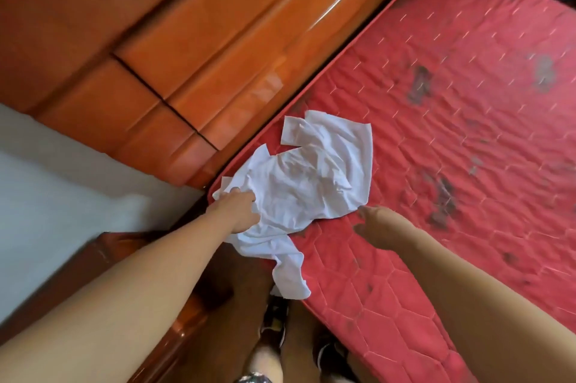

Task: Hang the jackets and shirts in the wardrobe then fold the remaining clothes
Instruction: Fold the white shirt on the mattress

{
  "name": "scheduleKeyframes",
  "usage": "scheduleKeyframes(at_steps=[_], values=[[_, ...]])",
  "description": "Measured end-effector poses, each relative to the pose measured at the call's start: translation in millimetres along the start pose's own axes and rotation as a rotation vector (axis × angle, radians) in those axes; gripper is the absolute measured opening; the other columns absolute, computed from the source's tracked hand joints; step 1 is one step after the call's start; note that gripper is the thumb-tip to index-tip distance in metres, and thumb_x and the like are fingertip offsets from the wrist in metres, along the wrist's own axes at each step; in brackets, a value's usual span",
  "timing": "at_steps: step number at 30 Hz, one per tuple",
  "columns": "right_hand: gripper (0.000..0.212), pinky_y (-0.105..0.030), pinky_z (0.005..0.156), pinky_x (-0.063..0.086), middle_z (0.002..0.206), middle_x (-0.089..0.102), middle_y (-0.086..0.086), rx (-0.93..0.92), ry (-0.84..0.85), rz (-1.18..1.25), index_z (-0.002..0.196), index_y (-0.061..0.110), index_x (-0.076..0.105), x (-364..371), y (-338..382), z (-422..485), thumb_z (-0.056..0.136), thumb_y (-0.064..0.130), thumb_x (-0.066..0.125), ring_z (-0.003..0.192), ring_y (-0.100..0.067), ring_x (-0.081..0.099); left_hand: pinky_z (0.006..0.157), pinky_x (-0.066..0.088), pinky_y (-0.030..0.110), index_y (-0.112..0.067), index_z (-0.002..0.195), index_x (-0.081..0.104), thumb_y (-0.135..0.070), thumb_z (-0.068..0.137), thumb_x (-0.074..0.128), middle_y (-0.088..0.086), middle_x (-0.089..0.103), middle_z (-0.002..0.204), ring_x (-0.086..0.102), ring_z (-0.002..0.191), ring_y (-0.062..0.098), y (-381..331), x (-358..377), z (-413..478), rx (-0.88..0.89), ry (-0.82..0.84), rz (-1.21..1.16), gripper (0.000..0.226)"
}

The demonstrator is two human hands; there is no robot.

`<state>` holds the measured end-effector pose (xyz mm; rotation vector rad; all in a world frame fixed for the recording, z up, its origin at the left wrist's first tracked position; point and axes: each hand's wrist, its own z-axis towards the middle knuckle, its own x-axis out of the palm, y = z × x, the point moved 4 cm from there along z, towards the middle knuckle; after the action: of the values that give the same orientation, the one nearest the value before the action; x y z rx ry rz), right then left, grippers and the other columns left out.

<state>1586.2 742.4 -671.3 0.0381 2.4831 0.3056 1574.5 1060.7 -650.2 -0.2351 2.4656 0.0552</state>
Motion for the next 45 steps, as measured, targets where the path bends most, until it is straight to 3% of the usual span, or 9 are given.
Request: scheduleKeyframes(at_steps=[10, 15, 17, 19, 22, 29, 36, 40, 45], values=[[0.06, -0.053, 0.101, 0.046, 0.139, 0.035, -0.016, 0.013, -0.175, -0.049, 0.151, 0.025, 0.035, 17, 16, 162, 0.096, 0.036, 0.057, 0.125, -0.042, 0.044, 0.1, 0.046, 0.05, -0.036, 0.141, 0.047, -0.033, 0.096, 0.052, 0.01, 0.015, 0.154, 0.024, 0.14, 0.037, 42, 66, 133, -0.107, 0.029, -0.023, 0.045], [0.075, -0.056, 0.103, 0.044, 0.152, 0.021, -0.013, 0.033, -0.174, -0.042, 0.156, 0.035, 0.013, 29, 31, 206, 0.094, 0.042, 0.056, 0.137, -0.039, 0.032, 0.12, 0.022, 0.054, -0.042, 0.148, 0.04, -0.029, 0.098, 0.048, 0.016, -0.018, 0.164, -0.009, 0.152, 0.04, 66, 88, 174, -0.211, 0.037, -0.016, 0.052], [0.075, -0.057, 0.104, 0.043, 0.151, 0.025, -0.013, 0.013, -0.147, -0.08, 0.156, 0.033, 0.015, 38, 40, 210, 0.094, 0.044, 0.056, 0.139, -0.038, 0.031, 0.117, 0.026, 0.051, -0.037, 0.144, 0.046, -0.027, 0.098, 0.05, 0.013, -0.006, 0.166, 0.001, 0.152, 0.037, 73, 85, 180, -0.244, -0.033, -0.054, 0.047], [0.07, -0.056, 0.105, 0.042, 0.149, 0.03, -0.013, -0.008, -0.128, -0.114, 0.154, 0.03, 0.02, 44, 48, 206, 0.095, 0.045, 0.056, 0.137, -0.038, 0.033, 0.107, 0.04, 0.047, -0.029, 0.136, 0.056, -0.023, 0.096, 0.052, 0.006, 0.034, 0.155, 0.031, 0.143, 0.032, 75, 76, 179, -0.227, -0.125, -0.079, 0.041], [0.064, -0.055, 0.104, 0.042, 0.147, 0.037, -0.011, -0.05, -0.145, -0.164, 0.151, 0.028, 0.027, 44, 61, 191, 0.096, 0.045, 0.054, 0.135, -0.037, 0.037, 0.09, 0.049, 0.035, -0.027, 0.108, 0.066, -0.018, 0.091, 0.057, 0.001, 0.062, 0.124, 0.058, 0.116, 0.026, 69, 61, 168, -0.113, -0.228, -0.219, 0.021], [0.063, -0.048, 0.099, 0.047, 0.143, 0.043, -0.01, -0.189, -0.247, -0.033, 0.157, 0.032, 0.018, -24, 111, 127, 0.101, 0.023, 0.044, 0.124, -0.035, 0.049, 0.055, 0.032, 0.022, -0.026, 0.095, 0.048, -0.01, 0.086, 0.057, -0.013, 0.05, 0.082, 0.049, 0.068, 0.006, 7, -22, 86, 0.347, -0.278, -0.328, 0.02], [0.067, -0.025, 0.09, 0.04, 0.137, 0.052, -0.009, -0.307, -0.365, 0.136, 0.152, 0.023, 0.04, -163, 152, 16, 0.092, -0.006, 0.04, 0.122, -0.029, 0.053, 0.055, 0.035, 0.03, -0.027, 0.09, 0.041, -0.015, 0.082, 0.064, -0.008, 0.05, 0.075, 0.044, 0.064, 0.013, -54, -161, -31, 0.567, -0.305, -0.266, 0.027], [0.058, -0.022, 0.083, 0.049, 0.115, 0.064, 0.001, -0.301, -0.436, 0.283, 0.122, 0.02, 0.064, -233, 143, -62, 0.081, -0.012, 0.036, 0.102, -0.018, 0.059, 0.056, 0.035, 0.031, -0.026, 0.085, 0.042, -0.016, 0.076, 0.064, -0.005, 0.051, 0.073, 0.044, 0.064, 0.016, -88, -239, -107, 0.675, -0.388, -0.246, 0.025], [0.03, -0.025, 0.067, 0.041, 0.079, 0.055, 0.011, -0.232, -0.532, 0.277, 0.082, 0.027, 0.059, -308, 130, -172, 0.087, 0.0, 0.047, 0.083, -0.016, 0.053, 0.057, 0.037, 0.027, -0.025, 0.085, 0.045, -0.015, 0.077, 0.064, -0.003, 0.054, 0.074, 0.043, 0.062, 0.015, -132, -317, -205, 0.845, -0.466, -0.184, 0.023]])
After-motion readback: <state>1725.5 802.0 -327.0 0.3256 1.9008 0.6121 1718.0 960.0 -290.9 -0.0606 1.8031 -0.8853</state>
